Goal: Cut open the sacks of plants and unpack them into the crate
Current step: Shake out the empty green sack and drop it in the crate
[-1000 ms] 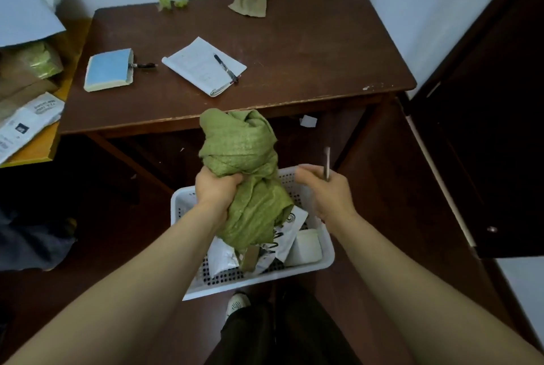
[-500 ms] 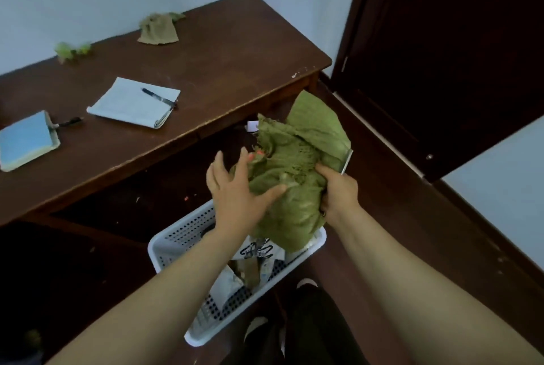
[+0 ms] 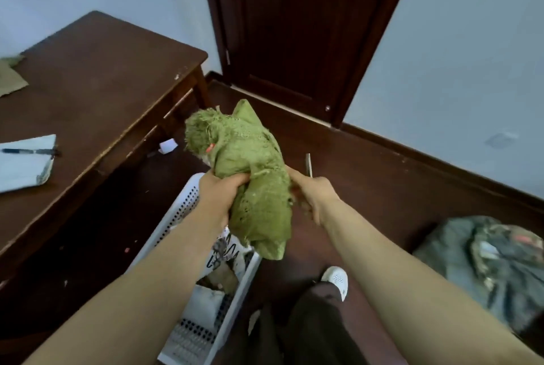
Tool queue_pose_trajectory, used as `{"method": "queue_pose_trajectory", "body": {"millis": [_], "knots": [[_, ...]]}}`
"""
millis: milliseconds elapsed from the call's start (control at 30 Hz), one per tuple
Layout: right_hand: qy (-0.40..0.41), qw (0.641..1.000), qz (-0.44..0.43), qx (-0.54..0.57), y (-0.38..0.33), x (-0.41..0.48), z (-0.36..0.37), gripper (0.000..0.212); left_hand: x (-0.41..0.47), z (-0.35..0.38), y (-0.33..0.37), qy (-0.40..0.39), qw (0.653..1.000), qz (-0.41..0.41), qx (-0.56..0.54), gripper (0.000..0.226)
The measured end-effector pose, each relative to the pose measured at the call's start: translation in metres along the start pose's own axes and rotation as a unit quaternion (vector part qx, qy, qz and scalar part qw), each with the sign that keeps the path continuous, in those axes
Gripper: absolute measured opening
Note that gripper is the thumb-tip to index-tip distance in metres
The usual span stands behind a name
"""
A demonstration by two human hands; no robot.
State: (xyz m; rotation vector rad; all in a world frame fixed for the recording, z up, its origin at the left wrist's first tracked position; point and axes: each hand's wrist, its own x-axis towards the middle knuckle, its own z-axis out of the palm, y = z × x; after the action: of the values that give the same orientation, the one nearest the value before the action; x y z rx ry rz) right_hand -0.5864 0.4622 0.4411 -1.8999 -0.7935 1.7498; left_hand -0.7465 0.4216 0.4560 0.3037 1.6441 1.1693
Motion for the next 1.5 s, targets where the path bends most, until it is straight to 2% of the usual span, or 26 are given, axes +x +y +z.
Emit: {"method": "queue_pose_trajectory", "body": {"millis": [67,100,167,200,233,300,400,467,600,667,700,733,800,833,867,933,967,1033,1067,1100,1167,1200,1267,1367,1500], "knots": [[0.056,0.992,-0.1,0.05,0.01,-0.008,-0.037,0.034,0.003,0.016,-0.003,-0.001,0.998,0.025,0.056,0.044],[0.049,0.984,-0.162,0.06,0.013,-0.013,-0.051,0.038,0.003,0.026,-0.005,-0.014,0.995,0.036,0.087,0.046],[-0.023,0.963,-0.267,0.012,0.021,-0.022,-0.082,0.067,-0.01,0.062,-0.013,-0.058,0.986,0.048,0.147,0.047],[-0.065,0.955,-0.286,-0.037,0.02,-0.022,-0.08,0.082,-0.013,0.069,-0.014,-0.074,0.985,0.04,0.153,0.047],[-0.08,0.951,-0.289,-0.074,0.021,-0.024,-0.088,0.095,-0.021,0.085,-0.016,-0.102,0.982,0.027,0.159,0.044],[-0.05,0.956,-0.265,-0.114,0.027,-0.024,-0.127,0.113,-0.044,0.129,-0.025,-0.17,0.971,-0.004,0.166,0.032],[0.002,0.969,-0.23,-0.094,0.045,-0.023,-0.194,0.121,-0.081,0.192,-0.04,-0.256,0.952,-0.039,0.166,0.024],[0.052,0.97,-0.224,-0.076,0.06,-0.028,-0.241,0.11,-0.106,0.233,-0.057,-0.301,0.936,-0.056,0.176,0.025],[0.146,0.968,-0.203,0.023,0.103,-0.047,-0.341,0.056,-0.166,0.319,-0.098,-0.391,0.888,-0.102,0.221,0.021],[0.198,0.959,-0.185,0.079,0.125,-0.06,-0.394,0.044,-0.198,0.361,-0.12,-0.438,0.853,-0.052,0.28,0.015],[0.22,0.954,-0.174,0.107,0.135,-0.066,-0.42,0.041,-0.212,0.381,-0.132,-0.462,0.826,0.01,0.323,0.018],[0.241,0.947,-0.163,0.138,0.146,-0.073,-0.445,0.038,-0.225,0.398,-0.144,-0.48,0.788,0.086,0.374,0.03],[0.273,0.926,-0.144,0.216,0.166,-0.088,-0.49,0.03,-0.245,0.431,-0.171,-0.47,0.699,0.222,0.491,0.084],[0.28,0.916,-0.141,0.249,0.175,-0.097,-0.511,0.026,-0.256,0.446,-0.183,-0.448,0.681,0.238,0.528,0.11],[0.283,0.91,-0.141,0.269,0.184,-0.104,-0.531,0.022,-0.269,0.461,-0.192,-0.431,0.687,0.218,0.543,0.129],[0.264,0.904,-0.123,0.313,0.201,-0.119,-0.566,0.021,-0.286,0.492,-0.211,-0.438,0.718,0.115,0.529,0.152],[0.252,0.901,-0.11,0.336,0.21,-0.123,-0.583,0.027,-0.294,0.506,-0.221,-0.46,0.722,0.07,0.513,0.162],[0.222,0.896,-0.065,0.379,0.226,-0.131,-0.614,0.052,-0.307,0.538,-0.241,-0.519,0.715,0.022,0.468,0.17],[0.207,0.896,-0.045,0.389,0.234,-0.135,-0.629,0.063,-0.315,0.553,-0.25,-0.546,0.713,0.012,0.44,0.167],[0.197,0.895,-0.033,0.399,0.242,-0.137,-0.644,0.061,-0.322,0.568,-0.259,-0.562,0.712,0.012,0.421,0.162],[0.199,0.887,-0.022,0.417,0.256,-0.141,-0.672,0.035,-0.34,0.597,-0.275,-0.58,0.708,0.038,0.4,0.137],[0.21,0.879,-0.018,0.429,0.262,-0.142,-0.685,0.034,-0.35,0.609,-0.282,-0.591,0.703,0.047,0.393,0.122],[0.234,0.862,-0.021,0.449,0.271,-0.14,-0.711,0.04,-0.363,0.638,-0.297,-0.602,0.701,0.055,0.378,0.105],[0.283,0.84,-0.025,0.463,0.272,-0.131,-0.746,0.033,-0.372,0.684,-0.32,-0.581,0.724,0.085,0.362,0.083],[0.328,0.808,-0.03,0.488,0.267,-0.114,-0.815,0.025,-0.376,0.769,-0.346,-0.529,0.765,0.11,0.351,0.077]]}}
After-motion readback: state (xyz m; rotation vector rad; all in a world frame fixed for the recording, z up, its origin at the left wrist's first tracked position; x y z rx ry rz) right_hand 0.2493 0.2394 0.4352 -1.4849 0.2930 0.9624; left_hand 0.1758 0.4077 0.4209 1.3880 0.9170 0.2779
